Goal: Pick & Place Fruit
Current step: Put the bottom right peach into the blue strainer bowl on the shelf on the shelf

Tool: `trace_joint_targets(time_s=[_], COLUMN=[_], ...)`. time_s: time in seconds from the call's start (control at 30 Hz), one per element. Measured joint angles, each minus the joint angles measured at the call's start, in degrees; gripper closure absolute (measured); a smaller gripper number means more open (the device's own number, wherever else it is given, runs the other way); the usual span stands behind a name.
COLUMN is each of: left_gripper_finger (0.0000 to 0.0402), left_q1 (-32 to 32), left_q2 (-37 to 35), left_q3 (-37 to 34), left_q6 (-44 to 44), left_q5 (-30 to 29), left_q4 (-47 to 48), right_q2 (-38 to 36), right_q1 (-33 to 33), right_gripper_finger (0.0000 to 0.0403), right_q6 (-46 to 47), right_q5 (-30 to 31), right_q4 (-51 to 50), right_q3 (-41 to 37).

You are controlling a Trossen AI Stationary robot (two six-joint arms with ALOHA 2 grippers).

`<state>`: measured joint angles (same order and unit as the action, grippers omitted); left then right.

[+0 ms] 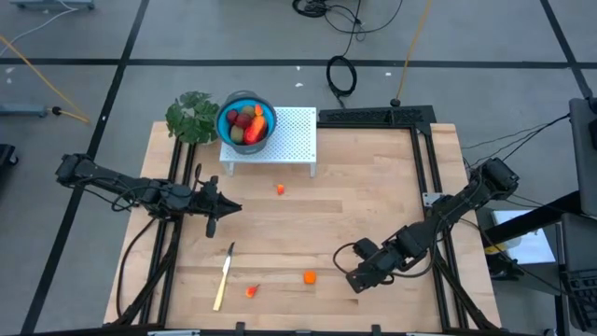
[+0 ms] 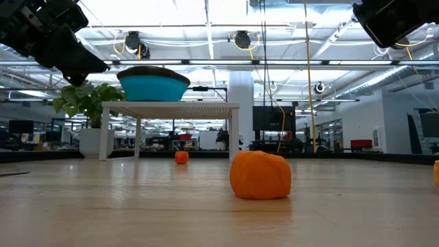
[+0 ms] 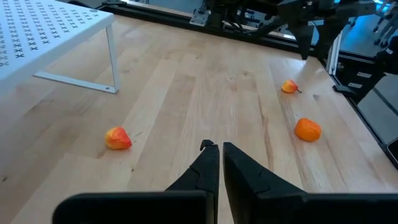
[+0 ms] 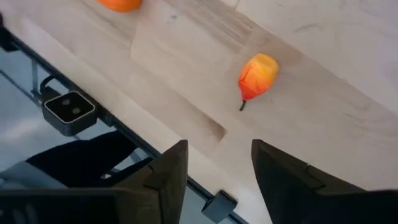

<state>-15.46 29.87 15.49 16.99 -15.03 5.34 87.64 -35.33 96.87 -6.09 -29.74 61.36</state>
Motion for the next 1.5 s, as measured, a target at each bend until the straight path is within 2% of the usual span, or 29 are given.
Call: trace_joint_targets(time_s=[0.53, 0.67, 0.8, 1.03, 1.17, 1.4, 1.5], left_gripper_finger=[0.038, 0.038, 0.038, 0.038, 0.038, 0.038, 0.038], left_q1=[0.0, 0.0, 0.0, 0.0, 0.0, 0.0, 0.01], left_q2=[0.0, 0.0, 0.0, 0.0, 0.0, 0.0, 0.0], left_q3=[0.02, 0.02, 0.02, 0.02, 0.02, 0.02, 0.02], left_q6=[-0.33, -0.31, -0.31, -0.26, -0.23, -0.4, -0.42], left_q5=[0.0, 0.0, -0.02, -0.02, -0.02, -0.07, -0.07], left_q4=[0.03, 0.03, 0.03, 0.04, 0.07, 0.07, 0.07], right_q2=[0.0, 0.0, 0.0, 1.65, 5.44, 13.87, 16.53], right_q1=[0.0, 0.17, -0.68, -1.22, -1.18, -1.16, -1.16], right_gripper_finger=[0.0232, 0.0232, 0.0232, 0.0232, 0.0232, 0.0232, 0.0232], right_q6=[-8.73, -5.3, -1.91, 3.89, 5.52, 5.42, 5.08], right_q5=[0.22, 0.61, 6.27, 6.97, 5.92, 6.25, 6.24], right_q4=[10.07, 8.16, 6.6, 3.92, 0.11, -13.05, -15.12], right_q3=[0.0, 0.0, 0.0, 0.32, 4.06, 13.67, 15.28])
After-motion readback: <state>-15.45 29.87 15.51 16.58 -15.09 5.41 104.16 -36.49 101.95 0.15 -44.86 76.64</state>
